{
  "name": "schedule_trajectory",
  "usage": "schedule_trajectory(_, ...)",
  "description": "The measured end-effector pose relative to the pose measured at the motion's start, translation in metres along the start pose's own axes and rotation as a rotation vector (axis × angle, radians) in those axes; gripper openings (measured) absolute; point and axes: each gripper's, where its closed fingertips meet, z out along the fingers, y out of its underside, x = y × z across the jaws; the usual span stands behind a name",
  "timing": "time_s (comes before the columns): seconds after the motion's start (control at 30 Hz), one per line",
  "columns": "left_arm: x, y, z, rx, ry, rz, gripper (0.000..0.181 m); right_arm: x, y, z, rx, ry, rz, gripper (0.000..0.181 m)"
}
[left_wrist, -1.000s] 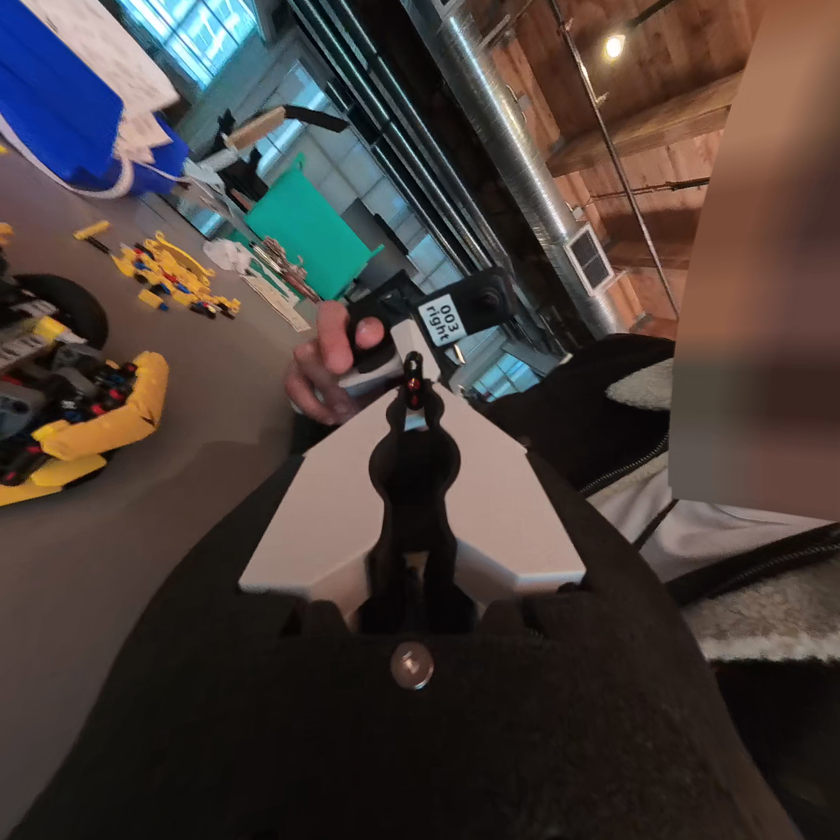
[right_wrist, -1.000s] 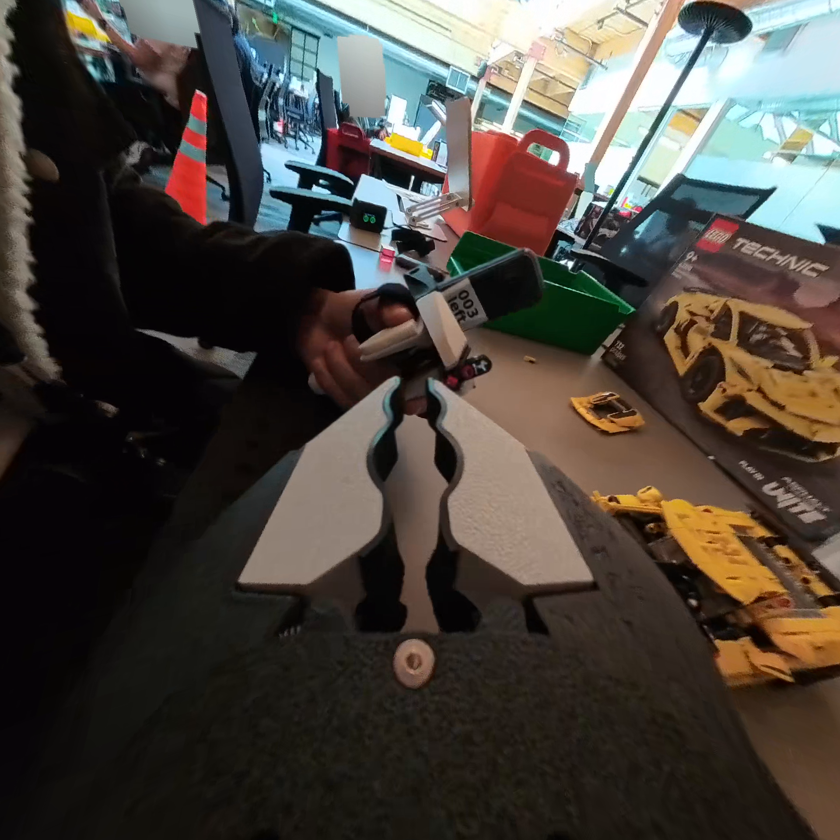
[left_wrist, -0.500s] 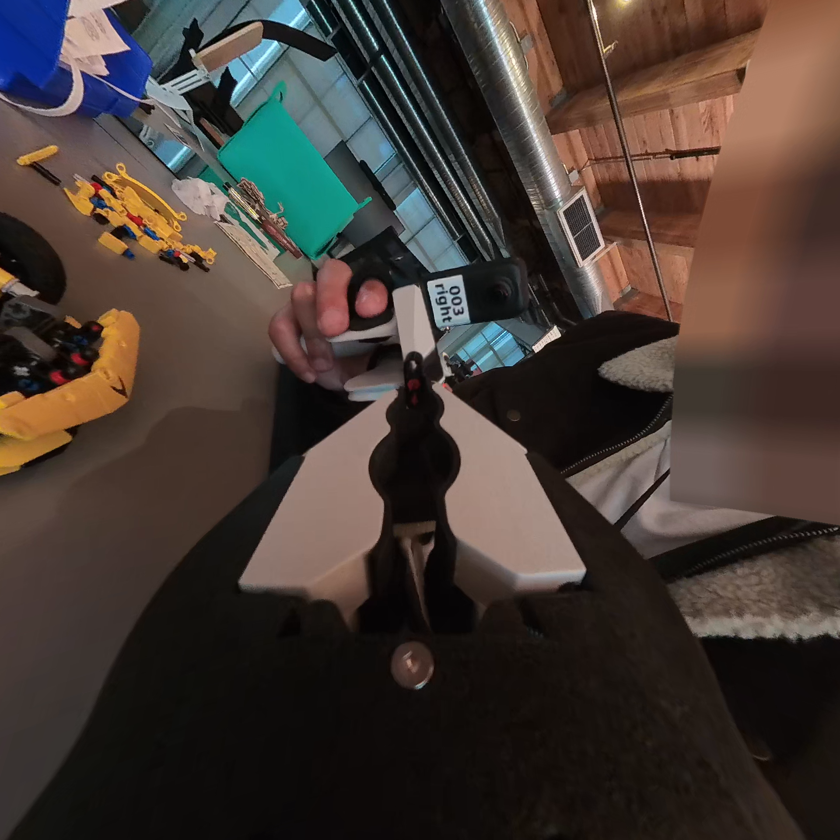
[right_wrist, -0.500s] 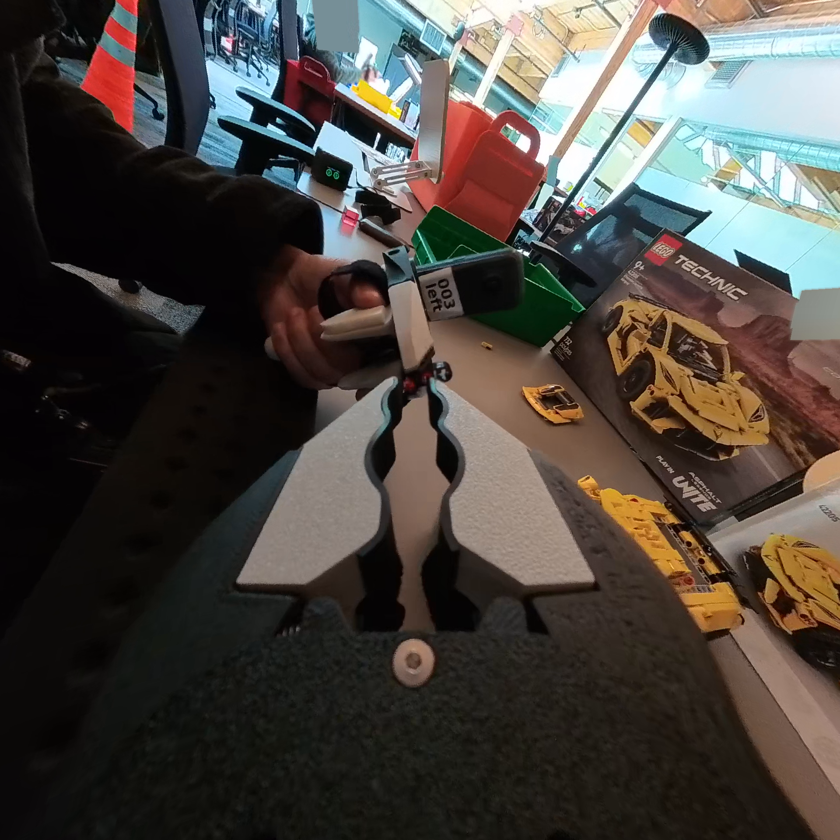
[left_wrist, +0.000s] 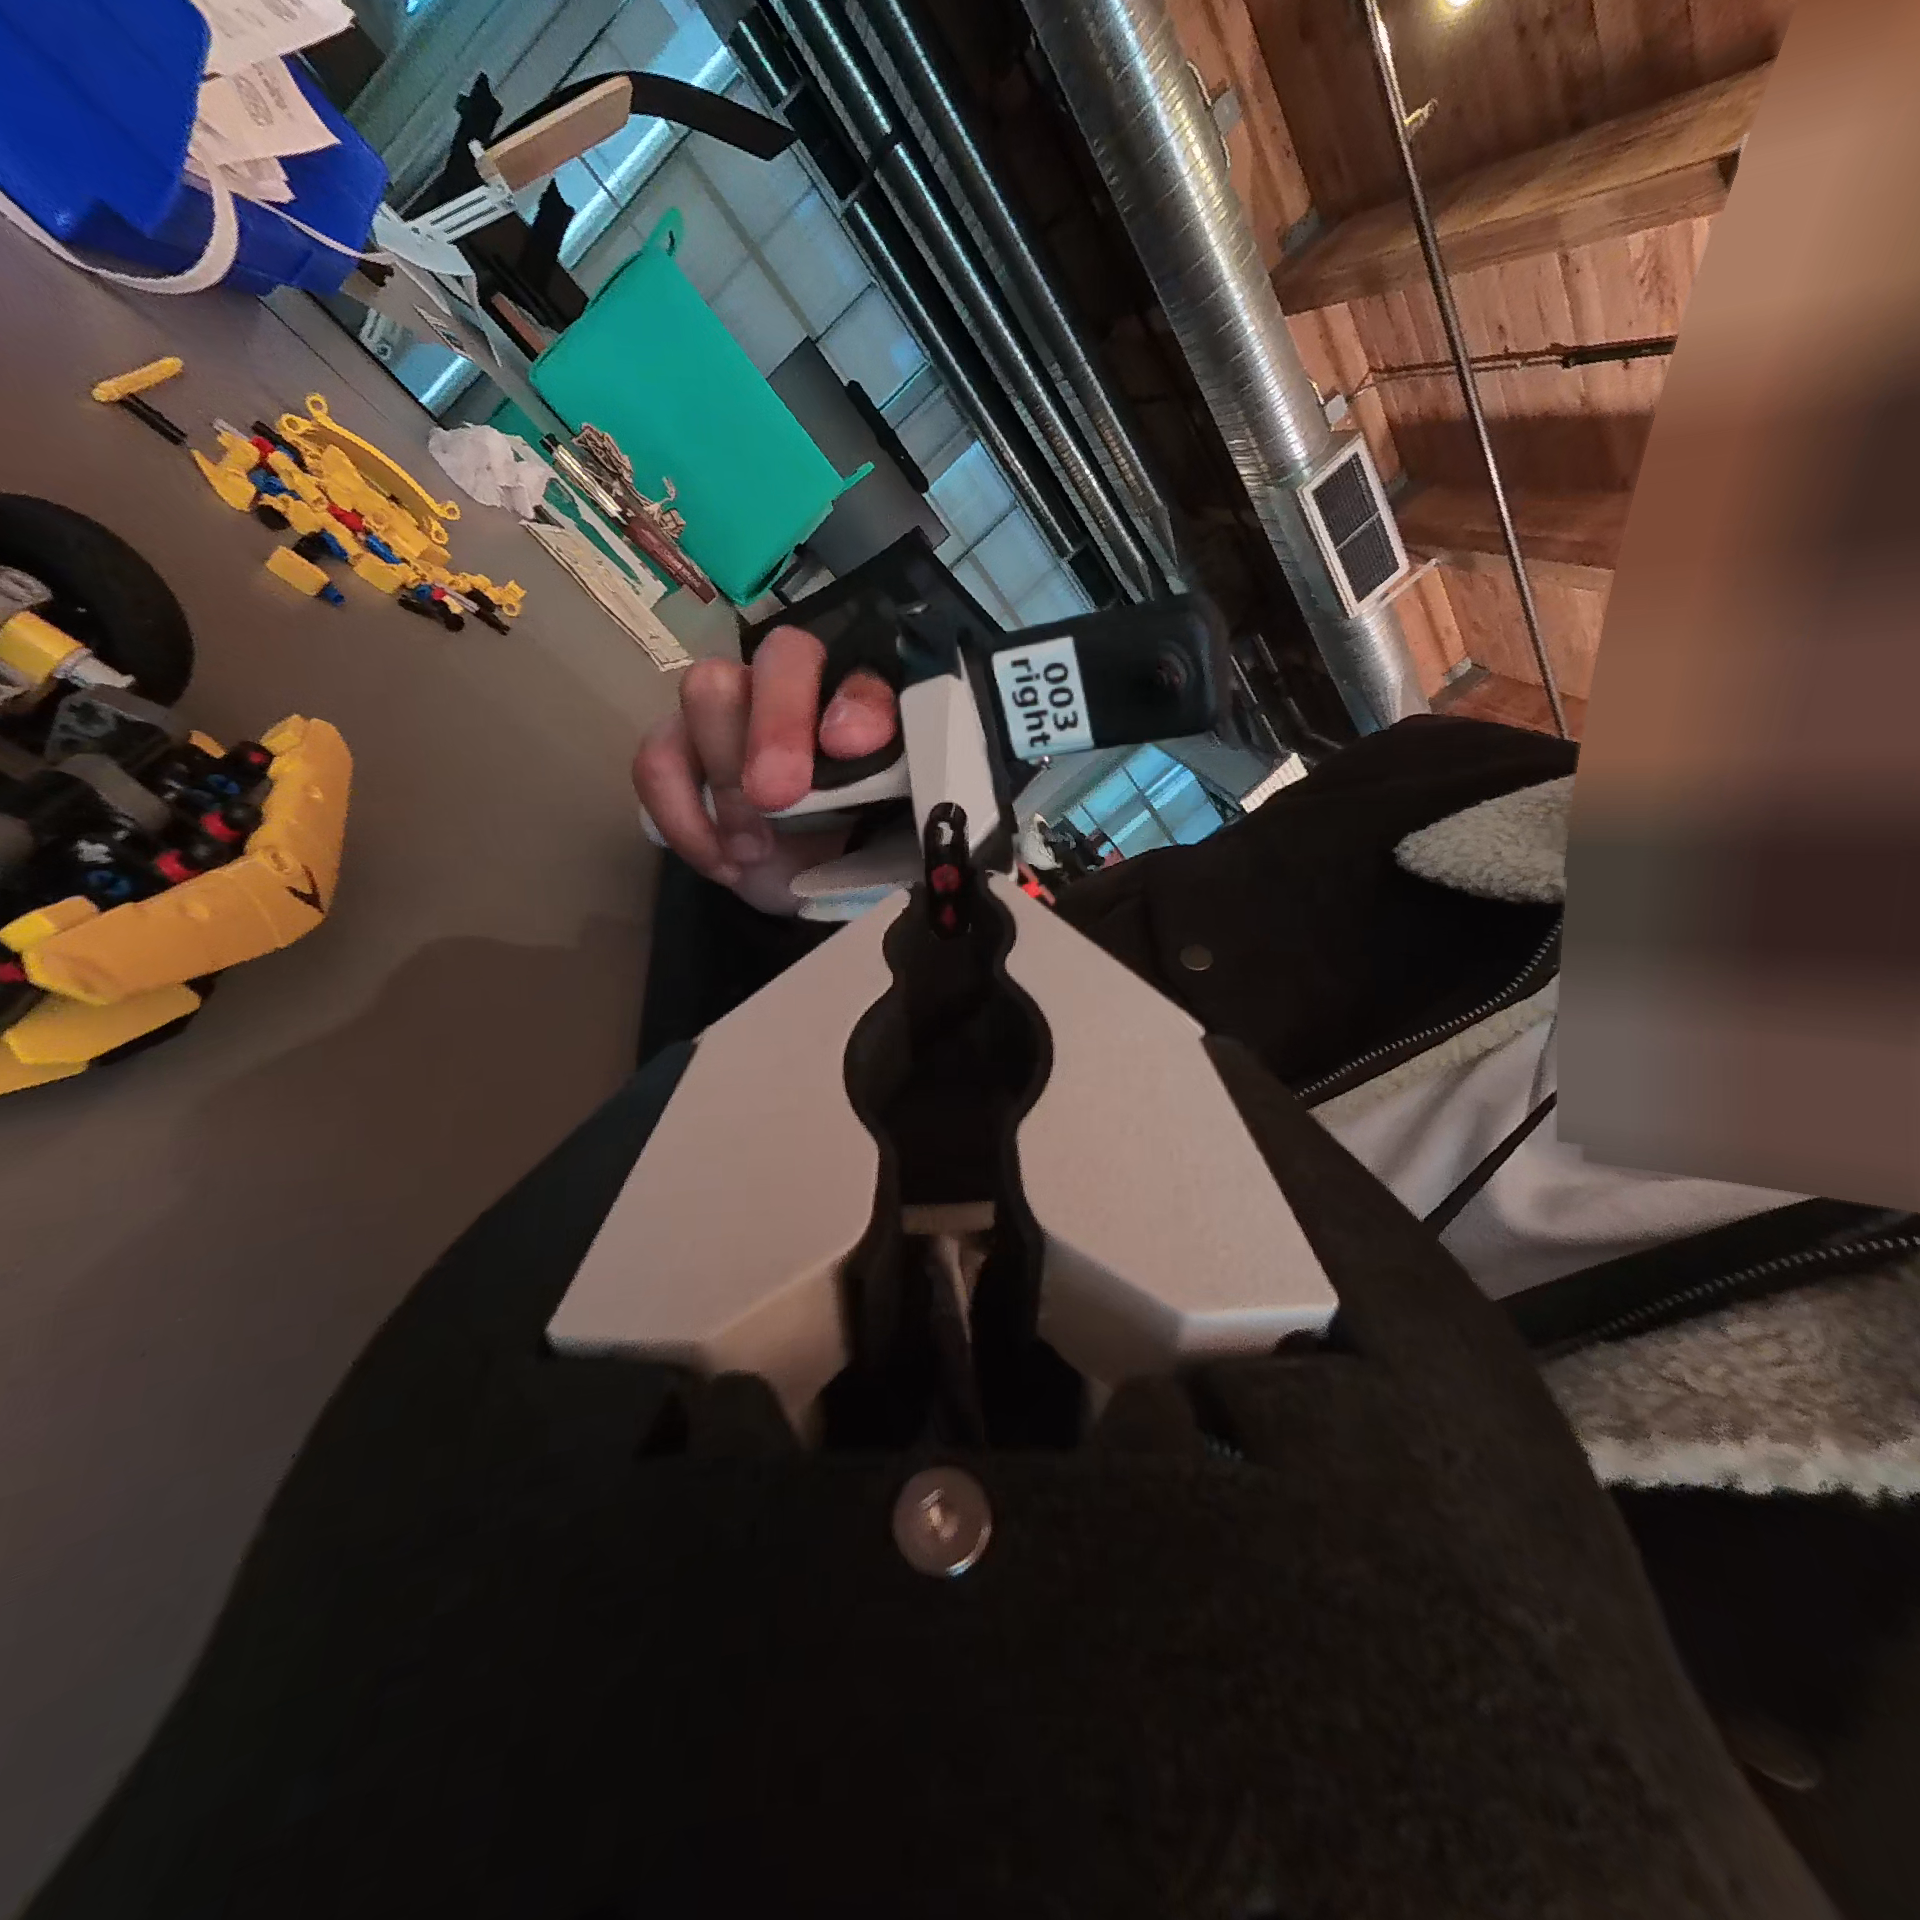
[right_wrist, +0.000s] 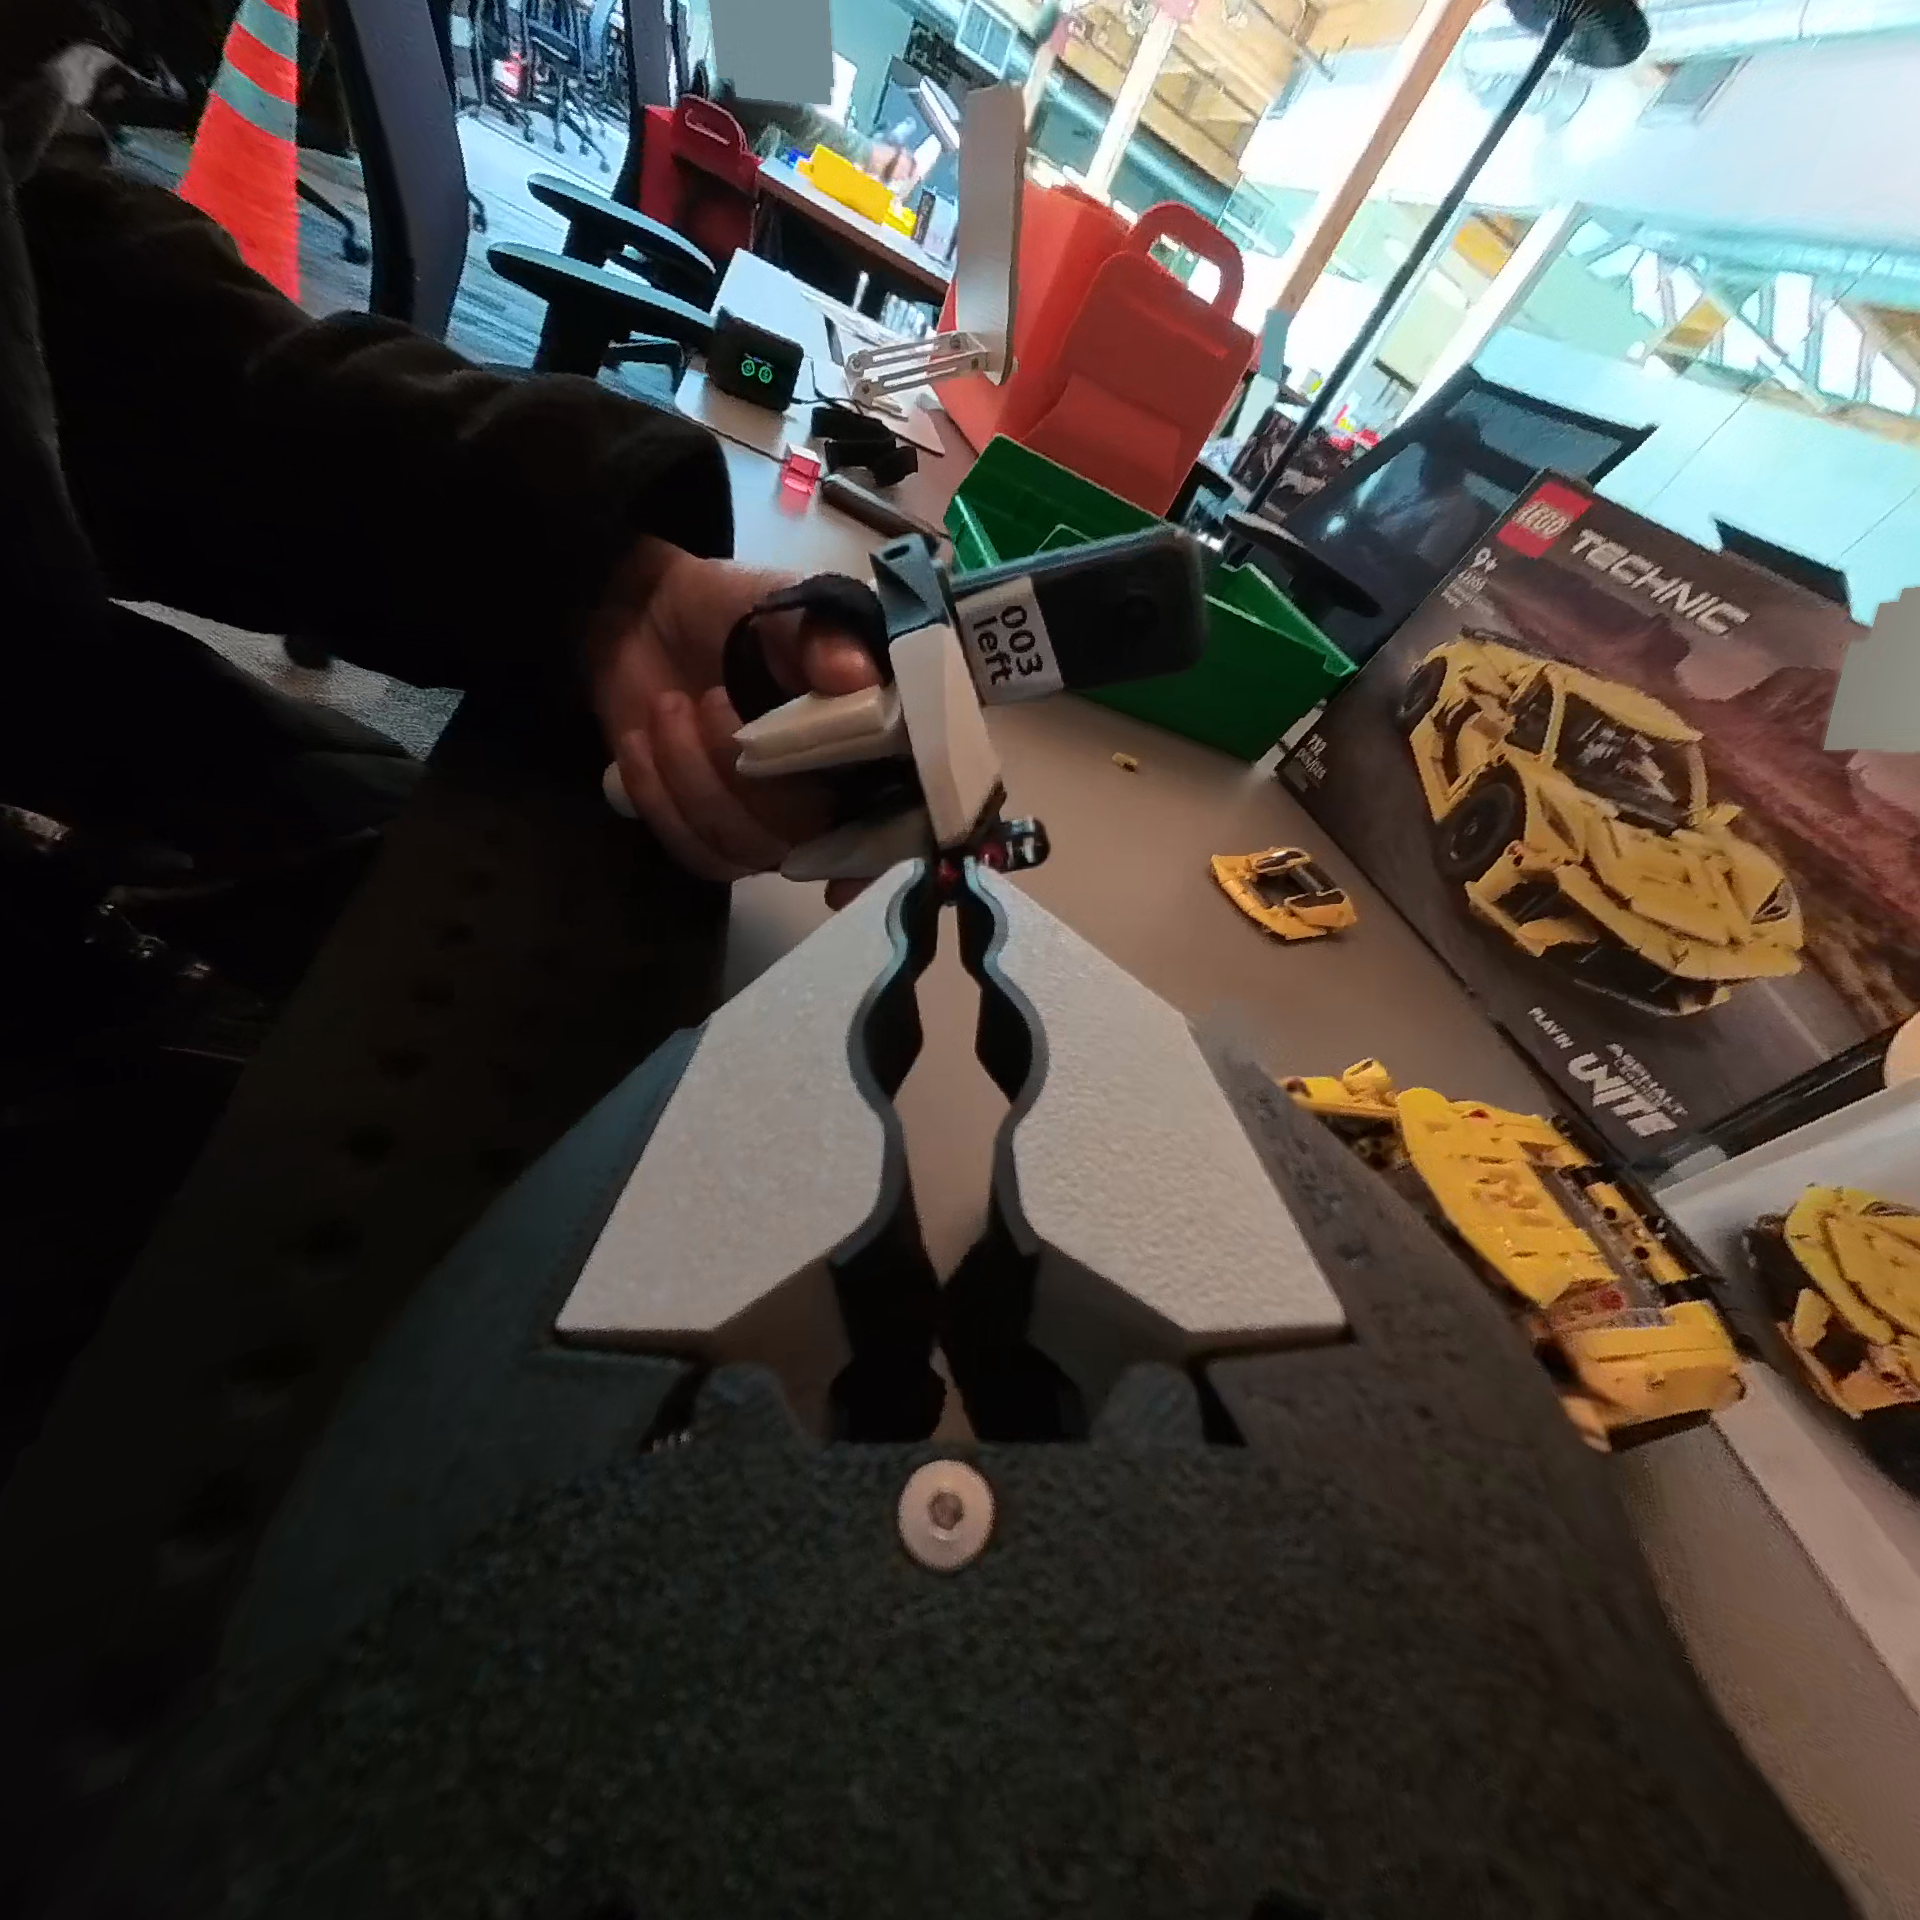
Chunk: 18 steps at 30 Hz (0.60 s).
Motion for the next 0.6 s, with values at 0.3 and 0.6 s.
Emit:
schedule_trajectory(0.3,0.003,0.007,0.002,-0.054,0.007,0.009,0.006,-0.006,0.0,-0.004,0.045,-0.088,0.081,0.002)
schedule_trajectory(0.6,0.011,-0.006,-0.016,0.043,0.062,-0.022,0.006,0.028,-0.021,-0.041,0.283,-0.095,0.313,0.001)
